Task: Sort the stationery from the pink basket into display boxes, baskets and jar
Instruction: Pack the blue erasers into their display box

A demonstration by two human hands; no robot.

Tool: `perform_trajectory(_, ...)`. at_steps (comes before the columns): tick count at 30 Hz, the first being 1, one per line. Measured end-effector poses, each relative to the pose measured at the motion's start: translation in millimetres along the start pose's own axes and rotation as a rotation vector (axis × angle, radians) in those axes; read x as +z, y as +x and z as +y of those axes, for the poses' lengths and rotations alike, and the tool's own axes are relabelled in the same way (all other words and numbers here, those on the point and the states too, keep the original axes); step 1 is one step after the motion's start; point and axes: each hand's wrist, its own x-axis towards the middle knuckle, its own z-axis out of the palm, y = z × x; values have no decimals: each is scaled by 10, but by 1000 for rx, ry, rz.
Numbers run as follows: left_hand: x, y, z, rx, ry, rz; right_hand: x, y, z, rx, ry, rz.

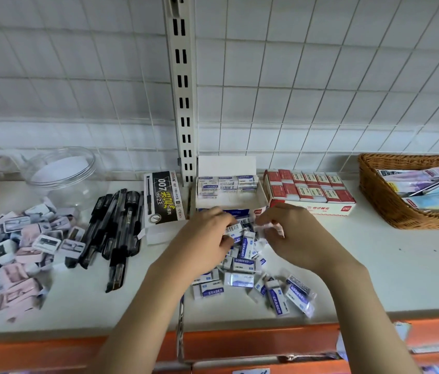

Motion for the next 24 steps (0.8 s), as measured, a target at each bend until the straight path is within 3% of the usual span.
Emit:
perform_trajectory(6, 11, -59, -29, -20, 7, 90, 115, -173, 70, 35, -38, 13)
perform_trajectory(12, -22, -127, -129, -48, 19, 149, 89, -120, 55, -24, -61, 147)
perform_trajectory(17, -65, -62, -120, -12, 54, 196, 106, 56, 31, -60, -109, 47)
perform_trajectory(24, 28, 120, -37, 89, 186, 37, 121, 30, 81, -84, -182, 98)
